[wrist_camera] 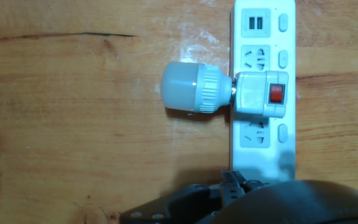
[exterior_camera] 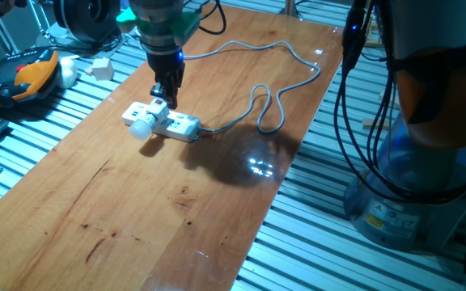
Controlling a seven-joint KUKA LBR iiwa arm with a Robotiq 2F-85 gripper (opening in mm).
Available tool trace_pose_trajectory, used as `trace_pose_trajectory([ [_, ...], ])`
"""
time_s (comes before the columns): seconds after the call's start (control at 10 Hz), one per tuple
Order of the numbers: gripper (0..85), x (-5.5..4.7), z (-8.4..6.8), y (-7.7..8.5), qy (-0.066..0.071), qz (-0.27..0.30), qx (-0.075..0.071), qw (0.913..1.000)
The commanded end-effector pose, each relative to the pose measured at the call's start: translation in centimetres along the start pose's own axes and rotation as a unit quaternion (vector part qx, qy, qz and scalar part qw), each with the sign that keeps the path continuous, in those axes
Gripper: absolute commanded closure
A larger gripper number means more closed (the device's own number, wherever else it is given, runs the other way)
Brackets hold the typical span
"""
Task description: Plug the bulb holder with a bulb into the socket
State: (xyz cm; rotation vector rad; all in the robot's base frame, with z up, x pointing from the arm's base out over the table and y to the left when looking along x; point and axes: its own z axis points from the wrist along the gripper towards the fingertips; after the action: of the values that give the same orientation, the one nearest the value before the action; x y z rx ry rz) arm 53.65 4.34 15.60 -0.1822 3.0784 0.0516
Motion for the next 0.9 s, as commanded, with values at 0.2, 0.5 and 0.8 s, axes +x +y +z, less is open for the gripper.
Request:
trace_pose_trajectory([
  [0.2, 85.0, -0.1, 0.5, -0.2, -0.001, 0.0, -0.004, 1.0],
  [0.5, 85.0, 0.1, 1.0, 0.1, 0.001, 0.013, -0.006, 0.9999],
  [0.8, 85.0, 0.0, 1.4, -0.1, 0.01, 0.016, -0.003, 0.9998],
])
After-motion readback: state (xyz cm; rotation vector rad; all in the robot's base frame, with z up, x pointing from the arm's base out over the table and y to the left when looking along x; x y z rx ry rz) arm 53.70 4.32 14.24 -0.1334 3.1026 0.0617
